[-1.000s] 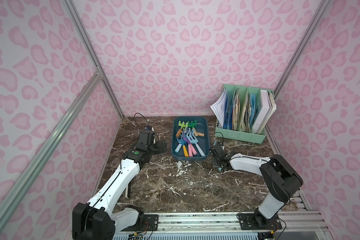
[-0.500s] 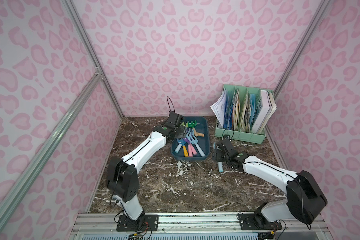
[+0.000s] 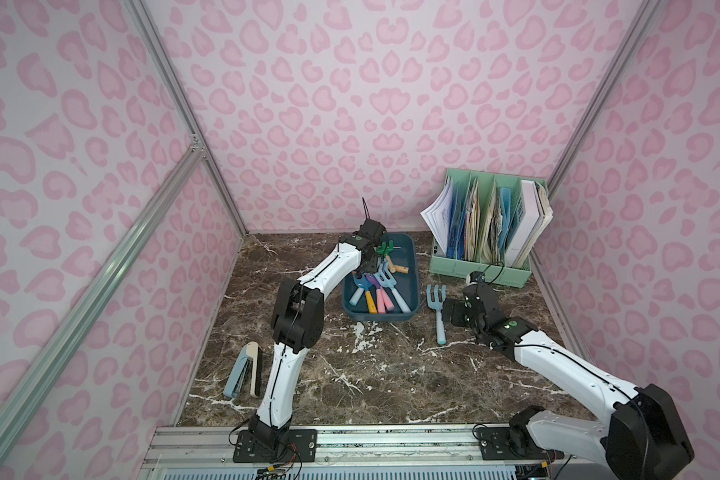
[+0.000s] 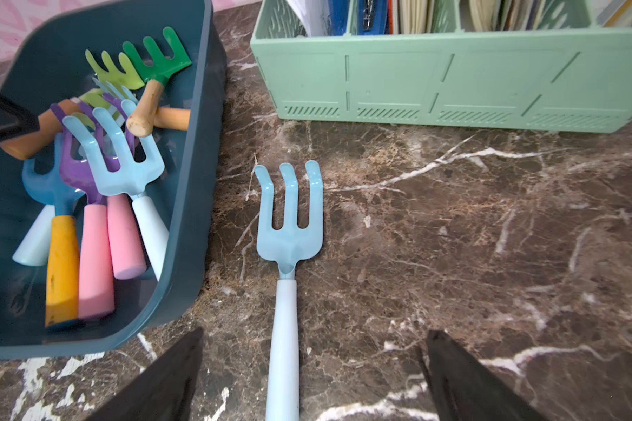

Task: Take the hand rake out of the storage box
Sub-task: Pick up the rake from the storage box.

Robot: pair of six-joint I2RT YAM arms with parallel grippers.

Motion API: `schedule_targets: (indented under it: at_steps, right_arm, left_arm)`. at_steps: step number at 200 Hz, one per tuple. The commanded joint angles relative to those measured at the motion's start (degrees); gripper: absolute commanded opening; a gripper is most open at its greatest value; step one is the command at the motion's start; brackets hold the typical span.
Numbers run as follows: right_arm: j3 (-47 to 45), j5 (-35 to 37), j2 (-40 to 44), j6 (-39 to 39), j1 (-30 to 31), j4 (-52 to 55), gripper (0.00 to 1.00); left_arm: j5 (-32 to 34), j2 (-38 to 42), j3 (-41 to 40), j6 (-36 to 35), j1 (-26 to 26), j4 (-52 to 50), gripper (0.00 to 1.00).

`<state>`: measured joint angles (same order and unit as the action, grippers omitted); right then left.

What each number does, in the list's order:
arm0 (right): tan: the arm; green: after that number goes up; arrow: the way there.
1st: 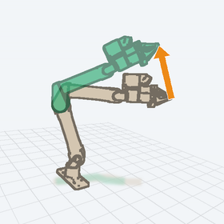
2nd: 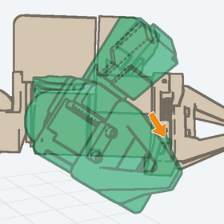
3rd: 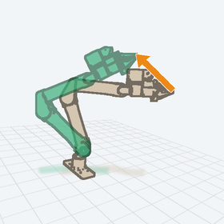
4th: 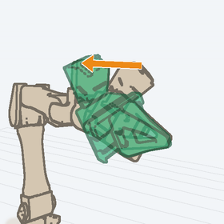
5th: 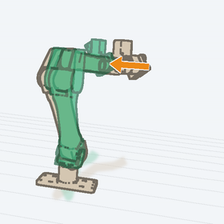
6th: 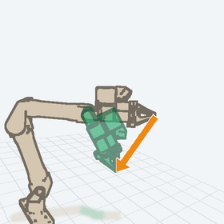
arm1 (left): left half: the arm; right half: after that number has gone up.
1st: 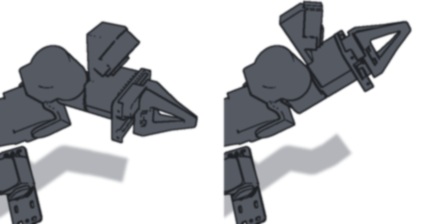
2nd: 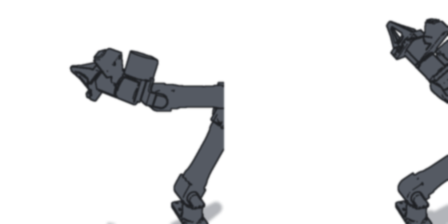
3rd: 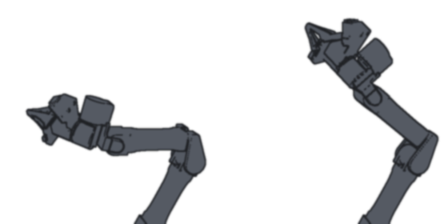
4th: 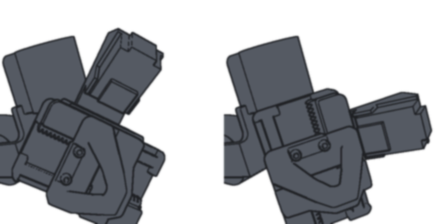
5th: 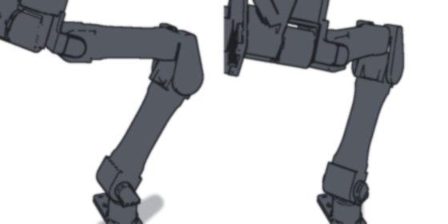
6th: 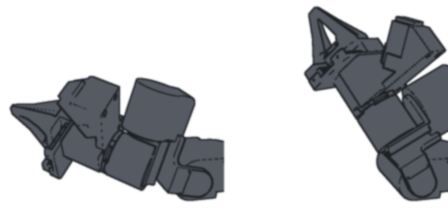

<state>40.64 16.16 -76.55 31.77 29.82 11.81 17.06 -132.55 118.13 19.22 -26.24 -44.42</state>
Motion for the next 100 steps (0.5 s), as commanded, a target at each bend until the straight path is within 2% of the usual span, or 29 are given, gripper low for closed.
schedule_targets:
  at_steps: [1, 78, 100]
  right_arm:
    - [-0.6, -0.9, 0.7, -0.4, -0.6, -2.7, 0.98]
    - [-0.1, -0.6, -1.1, -0.5, -1.0, -2.5, 0.98]
    - [0.0, -0.7, -1.2, -0.4, -1.0, -2.5, 0.98]
  left_arm:
    - [-2.1, -2.4, 2.0, -0.9, 1.0, -1.9, 0.55]
    - [-2.6, -6.4, 5.0, -0.8, 1.5, -1.8, 0.5]
    - [-2.3, -6.7, 5.9, -0.7, 1.5, -2.6, 0.4]
